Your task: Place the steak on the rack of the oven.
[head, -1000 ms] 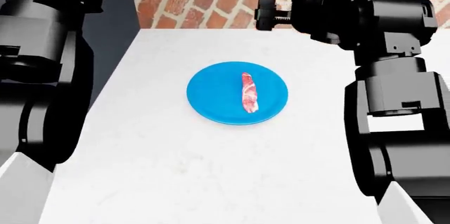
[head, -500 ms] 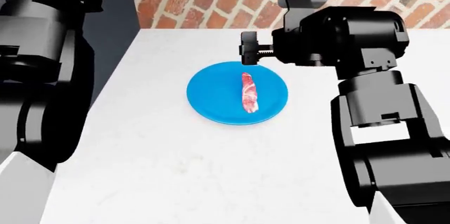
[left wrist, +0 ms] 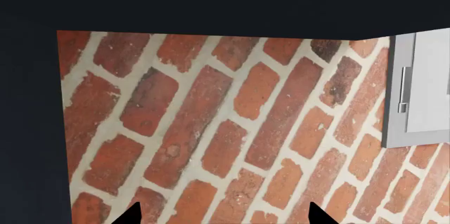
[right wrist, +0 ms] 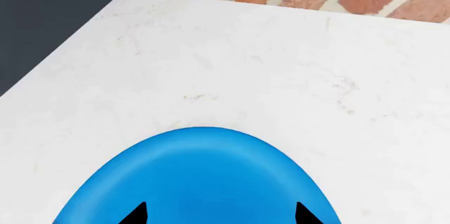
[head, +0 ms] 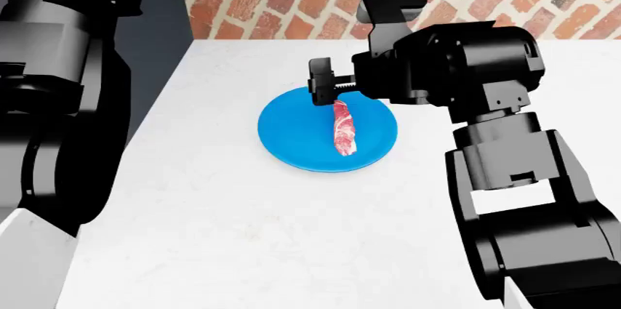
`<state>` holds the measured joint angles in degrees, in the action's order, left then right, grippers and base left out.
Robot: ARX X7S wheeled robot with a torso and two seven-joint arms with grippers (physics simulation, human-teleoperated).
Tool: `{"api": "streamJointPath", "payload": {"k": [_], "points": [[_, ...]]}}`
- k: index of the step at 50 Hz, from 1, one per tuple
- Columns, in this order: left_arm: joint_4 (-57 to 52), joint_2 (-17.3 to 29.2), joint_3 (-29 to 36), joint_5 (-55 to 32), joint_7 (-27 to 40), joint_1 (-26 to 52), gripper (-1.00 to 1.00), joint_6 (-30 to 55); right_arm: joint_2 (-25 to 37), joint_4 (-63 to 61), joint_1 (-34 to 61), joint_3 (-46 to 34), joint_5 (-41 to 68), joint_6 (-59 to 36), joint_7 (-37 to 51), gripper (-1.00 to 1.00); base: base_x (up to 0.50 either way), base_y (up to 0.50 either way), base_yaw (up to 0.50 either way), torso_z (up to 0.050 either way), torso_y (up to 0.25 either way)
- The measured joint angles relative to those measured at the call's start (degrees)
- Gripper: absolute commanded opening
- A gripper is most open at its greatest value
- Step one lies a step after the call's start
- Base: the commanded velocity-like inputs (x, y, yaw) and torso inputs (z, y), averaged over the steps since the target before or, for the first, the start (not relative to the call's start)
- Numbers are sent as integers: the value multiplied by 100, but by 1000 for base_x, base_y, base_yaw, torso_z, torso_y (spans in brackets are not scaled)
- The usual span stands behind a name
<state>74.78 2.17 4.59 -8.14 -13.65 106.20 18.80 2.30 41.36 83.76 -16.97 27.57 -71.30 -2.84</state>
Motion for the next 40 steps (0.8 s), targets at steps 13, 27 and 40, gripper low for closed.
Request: {"api": "streamJointPath", "payload": {"k": [13, 27, 40], "points": [[0, -4, -79, 41, -1, 3, 100, 26, 111, -884, -380, 72, 335, -659, 307, 100, 0, 0, 0, 0, 0], [0, -8, -159, 81, -12, 5, 100, 48, 198, -1304, -684, 182, 581, -1201, 620, 100, 0, 0, 0, 0, 0], [0, -12, -224, 121, 10, 5, 100, 56, 231, -1411, -863, 106, 731, -1364, 750, 100, 0, 0, 0, 0, 0]]}}
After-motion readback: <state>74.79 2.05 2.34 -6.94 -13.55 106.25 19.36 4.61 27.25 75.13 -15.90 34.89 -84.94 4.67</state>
